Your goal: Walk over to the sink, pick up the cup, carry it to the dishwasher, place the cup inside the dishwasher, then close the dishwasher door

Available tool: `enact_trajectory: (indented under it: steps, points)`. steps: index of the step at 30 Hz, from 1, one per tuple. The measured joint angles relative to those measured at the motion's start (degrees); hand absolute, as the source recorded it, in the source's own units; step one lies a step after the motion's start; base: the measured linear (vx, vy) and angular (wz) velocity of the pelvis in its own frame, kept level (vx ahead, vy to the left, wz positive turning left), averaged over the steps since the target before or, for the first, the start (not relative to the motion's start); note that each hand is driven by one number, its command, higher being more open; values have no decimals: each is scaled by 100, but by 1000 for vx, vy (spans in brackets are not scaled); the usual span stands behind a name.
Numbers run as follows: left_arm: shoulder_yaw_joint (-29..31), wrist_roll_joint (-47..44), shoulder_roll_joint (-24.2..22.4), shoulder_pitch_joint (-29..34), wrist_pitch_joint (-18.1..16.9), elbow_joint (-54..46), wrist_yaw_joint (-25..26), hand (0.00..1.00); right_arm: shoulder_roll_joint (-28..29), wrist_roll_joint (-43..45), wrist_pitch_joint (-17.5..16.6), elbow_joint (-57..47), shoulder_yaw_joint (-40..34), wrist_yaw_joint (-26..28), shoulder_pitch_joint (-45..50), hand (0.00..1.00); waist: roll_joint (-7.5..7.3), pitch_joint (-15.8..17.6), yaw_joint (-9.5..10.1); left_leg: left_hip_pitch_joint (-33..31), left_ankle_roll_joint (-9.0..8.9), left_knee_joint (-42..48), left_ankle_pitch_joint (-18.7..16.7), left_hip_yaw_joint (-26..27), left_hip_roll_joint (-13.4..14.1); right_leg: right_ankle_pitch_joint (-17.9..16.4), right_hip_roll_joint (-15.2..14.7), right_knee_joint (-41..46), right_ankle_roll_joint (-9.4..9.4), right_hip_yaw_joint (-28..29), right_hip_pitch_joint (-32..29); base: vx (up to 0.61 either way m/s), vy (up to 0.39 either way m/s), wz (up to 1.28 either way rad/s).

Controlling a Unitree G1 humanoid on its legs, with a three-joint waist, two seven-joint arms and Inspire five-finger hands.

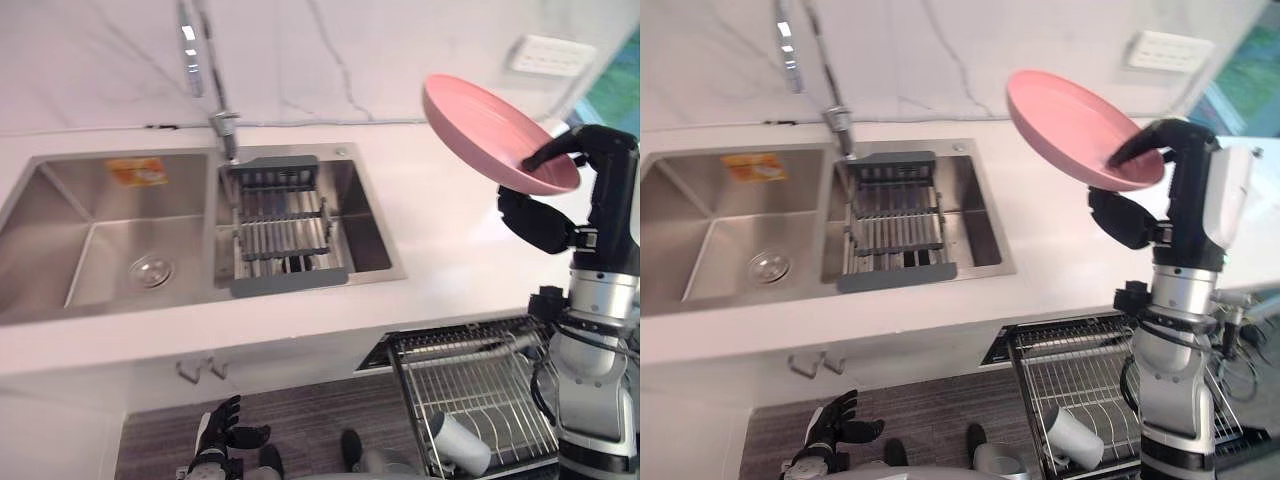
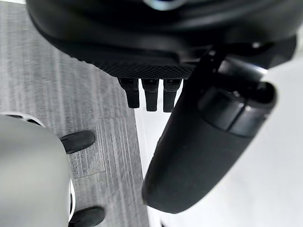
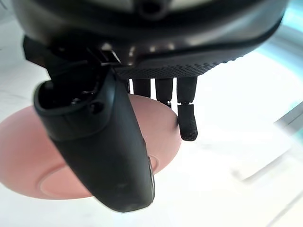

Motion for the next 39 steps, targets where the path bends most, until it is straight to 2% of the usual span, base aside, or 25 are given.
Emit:
enact_trajectory:
  steps: [3, 6, 11, 13, 18, 22, 25, 28, 32, 36, 37, 39]
  points:
    - [-93, 6, -33, 7, 0, 46, -4, 90, 120, 0, 107, 89, -160, -50, 296, 30, 75, 43, -187, -39, 18, 374, -315, 429, 32, 42, 60, 98, 62, 512, -141, 19, 48, -91]
    - [-132, 10, -135, -22, -19, 43, -13, 90, 239, -5, 254, 298, -221, -61, 496, 30, 230, 140, -318, -136, 60, 714, -580, 722, 44, 93, 100, 187, 145, 945, -333, -4, 54, -81]
    - [-94, 8, -378, -91, -38, -35, -3, 90, 550, -42, 538, 447, -48, -34, 997, 30, 573, 356, -298, -348, 111, 1304, -1002, 1337, 180, 103, 191, 451, 227, 1347, -682, -30, 46, -58]
    - [-93, 8, -454, -115, -52, -69, -4, 90, 613, -42, 564, 457, 118, -12, 1122, 30, 642, 415, -285, -462, 96, 1530, -1129, 1498, 255, 79, 243, 571, 252, 1455, -822, -49, 18, -42]
    - [-104, 9, -622, -288, -120, -235, -2, 90, 630, -50, 605, 502, 295, 32, 1157, 30, 665, 635, -202, -759, 44, 2025, -1390, 1695, 430, 11, 314, 851, 198, 1504, -1151, -57, 17, -22]
    - [-151, 5, -888, -586, -165, -262, 0, 90, 620, -86, 728, 984, 256, -128, 786, 30, 682, 954, -16, -1140, 63, 2573, -1642, 1846, 660, 39, 306, 1046, 193, 1294, -1548, -26, 49, -21]
    - [-160, -1, -951, -743, -187, -262, 8, 90, 594, -75, 896, 1560, -7, -289, 448, 30, 740, 1155, 52, -1354, 88, 2709, -1686, 1871, 711, 68, 305, 1085, 237, 1285, -1744, 45, 40, -2]
    - [-159, -9, -951, -915, -210, -263, 54, 90, 472, -18, 1155, 2046, -244, -413, -26, 30, 846, 1395, 65, -1537, 135, 2856, -1660, 2140, 820, 119, 300, 1157, 322, 1288, -1976, 87, 25, 0]
    - [-161, -15, -944, -1054, -222, -274, 131, 90, 297, 159, 1225, 2623, -296, -527, -573, 30, 918, 1583, 92, -1656, 155, 2911, -1647, 2295, 871, 131, 317, 1156, 341, 1328, -2141, 75, 5, -9]
    - [-162, -21, -931, -1165, -225, -279, 143, 90, 275, 259, 1253, 3149, -349, -552, -926, 30, 921, 1615, 145, -1790, 156, 2935, -1647, 2319, 885, 136, 324, 1148, 349, 1348, -2282, 55, -5, -5]
    - [-162, -25, -929, -1188, -226, -290, 148, 90, 273, 310, 1282, 3318, -349, -552, -1017, 90, 922, 1640, 161, -1798, 156, 2939, -1646, 2331, 888, 137, 326, 1148, 351, 1355, -2294, 58, -4, -6]
    - [-161, -27, -927, -1235, -228, -305, 163, 90, 272, 461, 1310, 3618, -351, -552, -1200, 90, 923, 1695, 184, -1805, 156, 2950, -1646, 2351, 889, 143, 326, 1148, 361, 1366, -2308, 46, 2, -5]
